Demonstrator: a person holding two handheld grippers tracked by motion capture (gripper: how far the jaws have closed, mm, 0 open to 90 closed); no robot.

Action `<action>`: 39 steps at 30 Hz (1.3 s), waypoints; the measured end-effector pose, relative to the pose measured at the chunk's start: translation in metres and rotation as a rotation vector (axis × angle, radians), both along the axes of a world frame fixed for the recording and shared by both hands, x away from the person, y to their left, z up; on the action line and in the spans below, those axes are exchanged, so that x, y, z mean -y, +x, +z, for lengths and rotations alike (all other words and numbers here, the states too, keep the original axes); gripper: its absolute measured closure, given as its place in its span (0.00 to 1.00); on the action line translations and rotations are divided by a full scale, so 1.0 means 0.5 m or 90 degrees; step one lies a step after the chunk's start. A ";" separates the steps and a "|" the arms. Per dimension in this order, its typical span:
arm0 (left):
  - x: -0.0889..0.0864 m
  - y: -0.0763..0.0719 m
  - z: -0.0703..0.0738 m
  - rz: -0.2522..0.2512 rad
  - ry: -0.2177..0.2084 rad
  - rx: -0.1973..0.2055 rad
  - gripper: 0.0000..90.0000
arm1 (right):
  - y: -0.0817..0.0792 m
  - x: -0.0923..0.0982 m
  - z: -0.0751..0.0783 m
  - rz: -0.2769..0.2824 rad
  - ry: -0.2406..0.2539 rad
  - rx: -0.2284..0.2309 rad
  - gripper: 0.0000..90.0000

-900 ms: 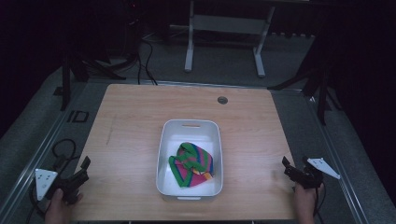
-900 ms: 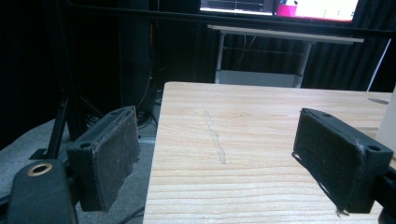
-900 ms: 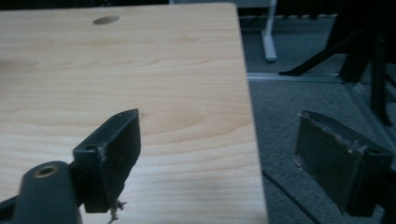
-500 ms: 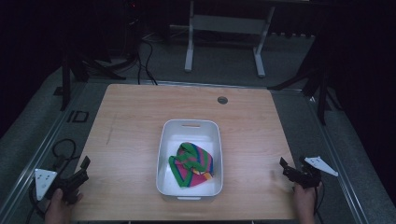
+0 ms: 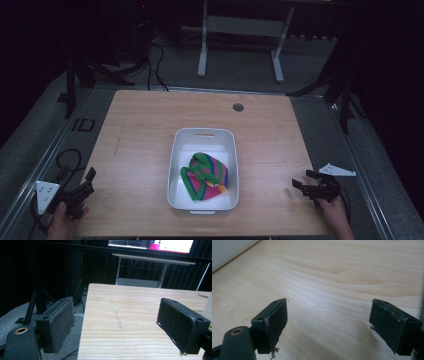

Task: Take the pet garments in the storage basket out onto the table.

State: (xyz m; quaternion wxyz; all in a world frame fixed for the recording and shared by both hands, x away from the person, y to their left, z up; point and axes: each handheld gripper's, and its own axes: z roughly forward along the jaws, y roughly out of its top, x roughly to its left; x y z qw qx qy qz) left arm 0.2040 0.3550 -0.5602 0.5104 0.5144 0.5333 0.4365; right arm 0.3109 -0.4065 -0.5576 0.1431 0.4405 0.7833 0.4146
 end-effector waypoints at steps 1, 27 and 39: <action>0.000 0.000 0.000 0.000 -0.001 0.000 0.16 | 0.001 -0.003 0.001 0.013 -0.005 -0.002 0.16; 0.001 0.000 0.000 -0.002 0.001 -0.002 0.16 | 0.022 -0.129 0.056 0.258 -0.082 -0.065 0.15; 0.001 0.001 0.000 -0.002 0.002 -0.003 0.16 | 0.041 -0.196 0.130 0.339 -0.126 -0.053 0.15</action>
